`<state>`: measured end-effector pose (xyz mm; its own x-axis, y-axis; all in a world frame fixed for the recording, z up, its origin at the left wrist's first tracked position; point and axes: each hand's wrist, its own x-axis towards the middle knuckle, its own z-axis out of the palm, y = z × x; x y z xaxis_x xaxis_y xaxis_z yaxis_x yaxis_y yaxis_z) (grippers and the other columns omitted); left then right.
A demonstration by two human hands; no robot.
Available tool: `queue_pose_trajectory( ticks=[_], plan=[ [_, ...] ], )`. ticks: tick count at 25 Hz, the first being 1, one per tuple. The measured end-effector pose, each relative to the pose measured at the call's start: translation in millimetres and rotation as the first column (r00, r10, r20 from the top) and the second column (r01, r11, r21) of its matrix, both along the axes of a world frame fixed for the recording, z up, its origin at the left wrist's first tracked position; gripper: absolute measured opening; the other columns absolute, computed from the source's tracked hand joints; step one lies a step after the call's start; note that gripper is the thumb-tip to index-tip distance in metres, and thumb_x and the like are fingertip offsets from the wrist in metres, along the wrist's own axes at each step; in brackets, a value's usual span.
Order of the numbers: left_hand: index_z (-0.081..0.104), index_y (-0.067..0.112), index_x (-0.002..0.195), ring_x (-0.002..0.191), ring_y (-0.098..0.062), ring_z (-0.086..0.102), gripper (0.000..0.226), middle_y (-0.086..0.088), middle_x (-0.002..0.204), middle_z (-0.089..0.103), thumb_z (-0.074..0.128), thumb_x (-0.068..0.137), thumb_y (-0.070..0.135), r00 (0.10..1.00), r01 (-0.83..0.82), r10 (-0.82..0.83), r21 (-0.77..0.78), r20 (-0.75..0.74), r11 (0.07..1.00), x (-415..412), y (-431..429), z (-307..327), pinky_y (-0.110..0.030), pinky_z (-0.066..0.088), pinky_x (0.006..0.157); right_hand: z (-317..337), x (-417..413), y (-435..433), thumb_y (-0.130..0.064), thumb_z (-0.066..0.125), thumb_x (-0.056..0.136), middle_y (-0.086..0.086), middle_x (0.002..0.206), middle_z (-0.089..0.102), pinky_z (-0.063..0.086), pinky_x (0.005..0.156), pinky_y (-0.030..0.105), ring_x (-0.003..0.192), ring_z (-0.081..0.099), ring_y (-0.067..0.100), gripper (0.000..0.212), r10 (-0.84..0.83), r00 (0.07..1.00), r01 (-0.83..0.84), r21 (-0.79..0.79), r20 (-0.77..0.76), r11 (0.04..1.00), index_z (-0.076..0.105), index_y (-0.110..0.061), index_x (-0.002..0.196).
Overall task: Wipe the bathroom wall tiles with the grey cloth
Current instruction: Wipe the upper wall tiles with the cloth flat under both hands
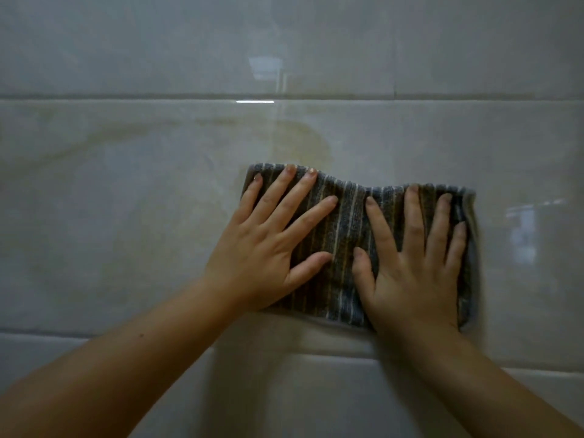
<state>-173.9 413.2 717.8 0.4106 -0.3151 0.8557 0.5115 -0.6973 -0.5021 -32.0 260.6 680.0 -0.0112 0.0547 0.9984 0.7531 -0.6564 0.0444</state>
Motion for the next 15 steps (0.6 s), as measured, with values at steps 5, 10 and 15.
queue_pose_trajectory(
  ticks=[5,10,15],
  plan=[
    [0.017,0.033,0.157,0.154,-0.023,0.002,0.068,-0.003,0.166,0.010,0.019,0.098,0.066,0.999,0.023,-0.023,-0.012,0.023,1.000,-34,40,66,-0.052,0.006,0.124,65,-39,41,-0.053,0.025,0.092,0.017,0.161,0.009,0.004,0.117,0.060,0.146,0.001,0.043,0.064,-0.006,0.998,0.009,0.036,-0.070,0.999,0.019,-0.033,0.153],
    [0.013,0.035,0.157,0.154,-0.021,0.000,0.069,-0.001,0.167,0.008,0.014,0.096,0.068,0.997,0.027,-0.018,-0.110,0.078,0.994,-88,95,101,-0.048,0.001,0.124,117,-91,97,-0.056,0.019,0.091,0.010,0.163,0.004,-0.004,0.116,0.056,0.148,-0.006,0.038,0.065,0.037,0.998,-0.039,-0.029,-0.052,0.999,0.013,-0.038,0.153],
    [0.025,0.027,0.156,0.154,-0.027,0.006,0.069,-0.007,0.165,0.015,0.018,0.098,0.065,0.996,0.089,-0.087,-0.058,0.035,0.994,-90,100,54,-0.055,0.009,0.121,66,-88,96,-0.051,0.035,0.091,0.011,0.159,0.021,0.014,0.115,0.060,0.147,0.010,0.040,0.062,0.040,0.997,-0.033,-0.109,0.063,0.993,0.031,-0.031,0.150]
  ],
)
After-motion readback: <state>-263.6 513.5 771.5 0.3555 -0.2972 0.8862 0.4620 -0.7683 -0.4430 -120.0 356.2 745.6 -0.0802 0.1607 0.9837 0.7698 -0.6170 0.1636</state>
